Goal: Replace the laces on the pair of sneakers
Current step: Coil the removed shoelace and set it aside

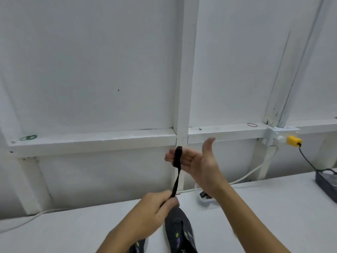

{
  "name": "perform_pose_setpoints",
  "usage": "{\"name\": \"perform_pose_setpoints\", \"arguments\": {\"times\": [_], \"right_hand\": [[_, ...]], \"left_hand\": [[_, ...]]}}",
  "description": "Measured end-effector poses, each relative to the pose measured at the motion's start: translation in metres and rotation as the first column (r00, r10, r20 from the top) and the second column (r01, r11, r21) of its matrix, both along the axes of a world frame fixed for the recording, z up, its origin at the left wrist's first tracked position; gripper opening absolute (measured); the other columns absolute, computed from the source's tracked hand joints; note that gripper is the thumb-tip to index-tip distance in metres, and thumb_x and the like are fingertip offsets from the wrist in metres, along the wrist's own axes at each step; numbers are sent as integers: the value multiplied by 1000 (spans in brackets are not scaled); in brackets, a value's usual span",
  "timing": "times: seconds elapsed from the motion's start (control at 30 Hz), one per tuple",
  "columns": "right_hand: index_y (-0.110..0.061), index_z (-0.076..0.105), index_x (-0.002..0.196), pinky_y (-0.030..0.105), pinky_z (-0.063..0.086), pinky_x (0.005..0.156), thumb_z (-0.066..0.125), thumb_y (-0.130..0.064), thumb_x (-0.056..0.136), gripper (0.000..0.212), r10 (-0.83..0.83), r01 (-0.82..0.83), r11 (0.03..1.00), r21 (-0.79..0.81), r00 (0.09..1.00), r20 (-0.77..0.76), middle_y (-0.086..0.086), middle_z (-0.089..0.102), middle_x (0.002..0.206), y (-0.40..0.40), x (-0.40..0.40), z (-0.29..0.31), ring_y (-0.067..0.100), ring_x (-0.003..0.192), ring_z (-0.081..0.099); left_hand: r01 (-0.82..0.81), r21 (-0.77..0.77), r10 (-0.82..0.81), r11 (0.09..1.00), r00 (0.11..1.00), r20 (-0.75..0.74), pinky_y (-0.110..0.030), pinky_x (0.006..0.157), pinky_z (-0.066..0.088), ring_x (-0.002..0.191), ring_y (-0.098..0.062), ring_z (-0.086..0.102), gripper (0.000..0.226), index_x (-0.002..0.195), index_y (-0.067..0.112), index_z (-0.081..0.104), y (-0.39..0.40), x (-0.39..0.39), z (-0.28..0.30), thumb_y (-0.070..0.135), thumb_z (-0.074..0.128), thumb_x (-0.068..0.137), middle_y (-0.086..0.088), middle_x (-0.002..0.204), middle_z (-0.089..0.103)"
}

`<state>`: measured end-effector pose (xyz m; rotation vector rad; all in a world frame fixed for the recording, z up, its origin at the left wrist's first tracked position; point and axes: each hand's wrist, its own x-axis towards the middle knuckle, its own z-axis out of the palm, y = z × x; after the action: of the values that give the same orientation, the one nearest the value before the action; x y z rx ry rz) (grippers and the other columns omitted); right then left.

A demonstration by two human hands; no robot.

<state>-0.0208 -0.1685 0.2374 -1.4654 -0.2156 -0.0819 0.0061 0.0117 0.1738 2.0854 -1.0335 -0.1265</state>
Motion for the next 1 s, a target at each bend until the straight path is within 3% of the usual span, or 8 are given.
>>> {"name": "perform_pose_setpoints", "arguments": {"times": [0.1, 0.13, 0.23, 0.37, 0.47, 0.63, 0.9, 1.0], "right_hand": [[-4, 74, 98, 62, 45, 100, 8, -105, 63, 126, -24, -6, 834, -552, 999, -47, 19, 74, 99, -8, 5, -28, 39, 102, 68], [0, 73, 96, 39, 42, 81, 7, -103, 65, 126, 38, -87, 806, -585, 995, -95, 23, 72, 97, -7, 5, -35, 42, 99, 67], [-2, 77, 99, 36, 54, 90, 11, -96, 65, 120, 237, -288, 939, -190, 939, -248, 21, 75, 101, 8, -7, -27, 35, 100, 72], [7, 75, 107, 39, 56, 95, 14, -92, 72, 122, 238, -225, 948, 226, 971, -32, 31, 69, 115, 13, -6, 5, 40, 112, 68], [6, 70, 112, 39, 51, 102, 15, -91, 71, 119, 92, -89, 976, 201, 996, -7, 27, 71, 117, 2, 13, 8, 36, 116, 67], [-5, 74, 111, 42, 50, 106, 13, -105, 58, 129, 99, -130, 873, -470, 991, -90, 16, 75, 110, 5, 11, -26, 28, 109, 70], [1, 78, 100, 36, 56, 91, 9, -91, 73, 119, 238, -230, 961, 153, 971, -35, 28, 72, 108, 26, -7, 0, 37, 107, 71], [-2, 74, 110, 33, 53, 98, 17, -98, 66, 120, 113, -114, 990, 80, 993, 22, 20, 73, 114, 14, 11, -1, 30, 115, 69]], "left_hand": [[-18, 60, 9, 998, 988, 153, -25, 63, 41, 64, -9, 53, 25, 85, 27, 64, 13, 15, 29, 40, 50, 103, 16, 67, 59], [-42, 41, 33, 998, 980, 198, -25, 63, 43, 65, -9, 56, 24, 84, 30, 66, 18, 26, 42, 40, 53, 101, 14, 69, 62], [-65, -70, 76, 995, 985, 155, -23, 61, 45, 61, -9, 56, 20, 82, 37, 70, 26, 50, 66, 46, 59, 96, 5, 72, 66], [-119, -182, 129, 976, 991, 45, -32, 61, 44, 60, -10, 51, 31, 85, 30, 63, 11, 39, 37, 49, 44, 102, 5, 65, 58], [-61, 43, 52, 997, 982, 181, -37, 73, 47, 72, -14, 55, 27, 101, 26, 62, 6, 10, 12, 41, 40, 105, 9, 72, 57], [-102, 118, 63, 988, 952, 299, -24, 61, 40, 66, -11, 54, 30, 84, 27, 66, 26, 23, 63, 49, 52, 98, 10, 65, 59], [-216, -277, 160, 936, 964, -212, -19, 55, 38, 52, 0, 46, 33, 71, 28, 67, 12, 33, 35, 35, 51, 99, 12, 54, 52], [-139, -105, 136, 985, 990, -38, -22, 54, 31, 52, -4, 38, 28, 88, 27, 64, 6, 9, 1, 35, 44, 106, 13, 55, 45]]}}
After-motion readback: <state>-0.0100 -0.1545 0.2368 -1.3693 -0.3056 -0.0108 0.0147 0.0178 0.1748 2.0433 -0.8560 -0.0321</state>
